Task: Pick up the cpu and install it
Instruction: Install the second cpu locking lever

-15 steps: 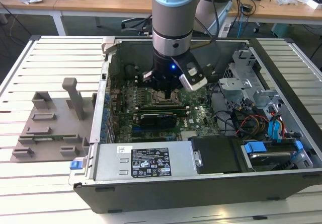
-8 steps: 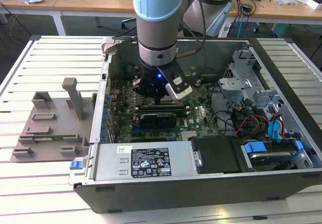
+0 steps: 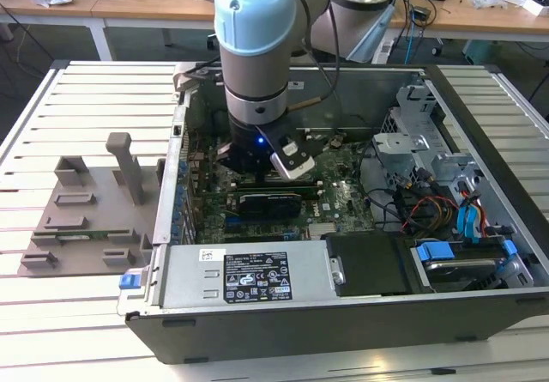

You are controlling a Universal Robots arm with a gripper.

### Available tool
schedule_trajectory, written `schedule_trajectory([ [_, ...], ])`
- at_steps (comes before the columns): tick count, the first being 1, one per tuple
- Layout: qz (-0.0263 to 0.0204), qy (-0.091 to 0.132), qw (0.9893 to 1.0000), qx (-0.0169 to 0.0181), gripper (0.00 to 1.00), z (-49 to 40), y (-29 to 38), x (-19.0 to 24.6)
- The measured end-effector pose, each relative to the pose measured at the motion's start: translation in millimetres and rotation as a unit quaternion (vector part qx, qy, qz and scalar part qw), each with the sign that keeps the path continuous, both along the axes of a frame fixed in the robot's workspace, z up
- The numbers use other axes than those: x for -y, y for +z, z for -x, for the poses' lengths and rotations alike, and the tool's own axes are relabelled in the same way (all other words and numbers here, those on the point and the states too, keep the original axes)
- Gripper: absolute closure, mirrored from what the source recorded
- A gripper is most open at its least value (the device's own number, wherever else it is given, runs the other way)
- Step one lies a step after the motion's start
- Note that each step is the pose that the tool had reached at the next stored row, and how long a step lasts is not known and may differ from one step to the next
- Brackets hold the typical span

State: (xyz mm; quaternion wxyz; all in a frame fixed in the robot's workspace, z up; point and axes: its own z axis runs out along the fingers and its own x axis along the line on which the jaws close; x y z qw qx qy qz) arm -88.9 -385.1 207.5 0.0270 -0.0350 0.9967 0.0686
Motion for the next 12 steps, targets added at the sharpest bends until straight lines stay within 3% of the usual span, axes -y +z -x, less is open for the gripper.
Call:
schedule_trajectory([
  [2,-0.0011,0.003,1.0,0.0,0.89,1.3,-1.7,-0.9],
  [8,-0.0012,0.02,0.9998,0.0,0.89,2.5,-8.7,-11.4],
  [12,-0.0012,0.025,0.9997,0.0001,0.89,3.6,-10.0,-14.5],
])
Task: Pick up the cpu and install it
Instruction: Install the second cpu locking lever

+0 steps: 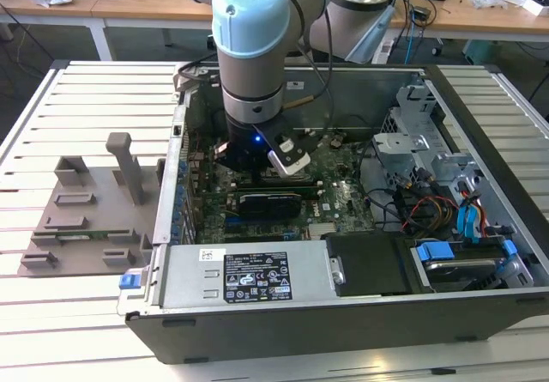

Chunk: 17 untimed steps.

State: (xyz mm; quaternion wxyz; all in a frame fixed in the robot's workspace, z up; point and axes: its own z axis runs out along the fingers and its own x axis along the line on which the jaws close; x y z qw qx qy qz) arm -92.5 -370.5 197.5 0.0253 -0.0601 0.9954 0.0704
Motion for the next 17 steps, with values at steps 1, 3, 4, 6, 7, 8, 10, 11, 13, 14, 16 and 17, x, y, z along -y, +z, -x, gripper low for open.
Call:
schedule_trajectory([
  [1,-0.0001,0.001,1.0,0.0004,0.89,0.3,0.1,-0.1],
  [3,-0.0005,0.001,1.0,0.0018,0.89,0.9,0.9,-0.2],
  [4,-0.0004,0.001,1.0,0.002,0.89,1.1,1.2,-0.1],
  [6,-0.0001,0.002,1.0,0.0019,0.89,1.3,1.4,1.0],
  [7,-0.0001,0.002,1.0,0.0019,0.89,1.3,1.5,1.4],
  [8,0.0,0.002,1.0,0.0018,0.89,1.3,2.1,1.4],
  [10,-0.0003,0.002,1.0,0.0019,0.89,1.2,6.3,1.3],
  [11,-0.0001,0.002,1.0,0.0019,0.89,0.7,9.6,1.2],
  [13,0.0008,0.002,1.0,0.0019,0.89,-3.0,11.2,-0.1],
  [14,0.003,0.002,1.0,0.0016,0.89,-5.7,11.3,-0.6],
  [16,0.0063,0.002,1.0,0.001,0.89,-12.6,11.3,-2.1],
  [17,0.0075,0.002,1.0,0.0007,0.89,-19.1,11.2,-4.2],
])
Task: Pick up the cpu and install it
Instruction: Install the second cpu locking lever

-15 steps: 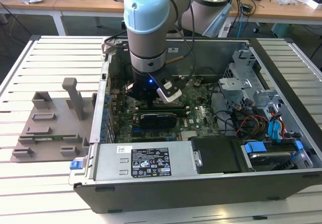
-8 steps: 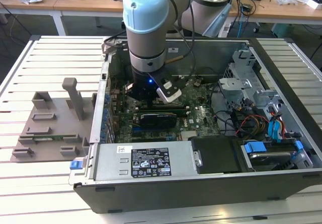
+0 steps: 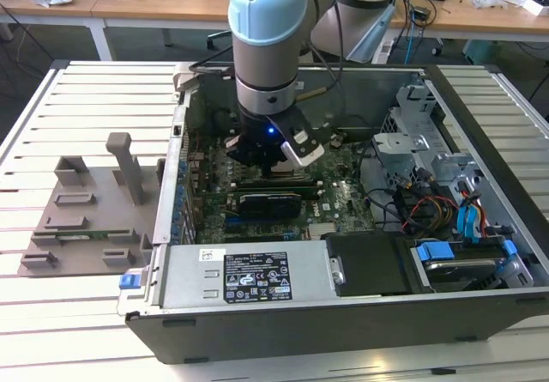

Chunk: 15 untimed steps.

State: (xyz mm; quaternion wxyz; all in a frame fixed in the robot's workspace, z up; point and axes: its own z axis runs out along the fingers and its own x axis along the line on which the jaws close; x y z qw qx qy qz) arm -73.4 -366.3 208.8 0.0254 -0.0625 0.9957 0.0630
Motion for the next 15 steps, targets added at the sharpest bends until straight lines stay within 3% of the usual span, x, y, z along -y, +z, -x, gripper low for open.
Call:
schedule_trajectory([
  [3,0.0028,0.0,1.0,-0.0017,0.89,-12.8,0.1,-5.0],
  [6,0.009,0.0,1.0,-0.0028,0.89,-23.4,0.0,-12.4],
  [7,0.0169,0.0,0.9999,-0.0032,0.89,-26.0,-0.1,-18.9],
  [8,0.0281,0.0,0.9996,-0.0034,0.89,-27.2,-0.1,-24.4],
  [11,0.0602,0.0,0.9982,-0.0037,0.89,-28.6,-0.4,-37.0],
  [13,0.0765,0.0,0.9971,-0.0038,0.89,-29.5,-0.5,-46.1],
  [15,0.084,0.0,0.9965,-0.004,0.89,-29.6,0.0,-49.6],
])
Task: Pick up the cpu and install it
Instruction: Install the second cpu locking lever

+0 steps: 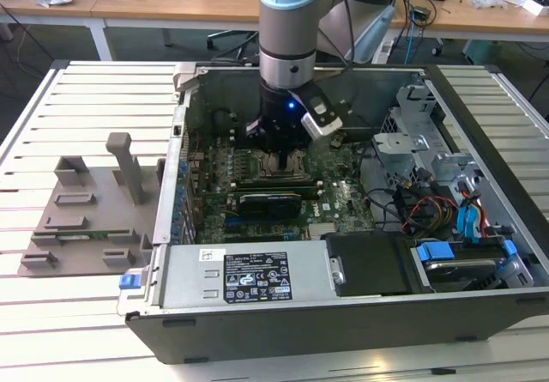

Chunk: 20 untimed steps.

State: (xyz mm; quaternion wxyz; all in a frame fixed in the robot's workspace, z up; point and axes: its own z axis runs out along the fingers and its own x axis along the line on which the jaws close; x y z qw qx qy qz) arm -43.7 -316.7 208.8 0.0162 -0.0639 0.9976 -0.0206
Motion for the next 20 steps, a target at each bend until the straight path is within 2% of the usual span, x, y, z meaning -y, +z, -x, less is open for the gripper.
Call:
schedule_trajectory([
  [1,0.0057,0.0,1.0,-0.0001,0.89,0.0,3.9,-1.1],
  [3,0.0091,0.0,1.0,0.0,0.89,0.0,14.1,-1.7],
  [6,0.0092,0.0,1.0,0.0,0.89,0.0,29.0,-1.7],
  [10,0.0093,0.0,1.0,0.0,0.89,0.0,52.2,-1.7],
  [11,0.0092,0.0,1.0,0.0,0.89,0.0,55.9,-1.7],
  [12,0.0092,0.0,1.0,0.0,0.89,0.0,62.8,-1.7],
  [15,0.0093,0.0,1.0,0.0,0.89,0.0,72.0,-1.7],
  [20,0.0092,0.0,1.0,0.0,0.89,0.0,73.0,-1.7],
])
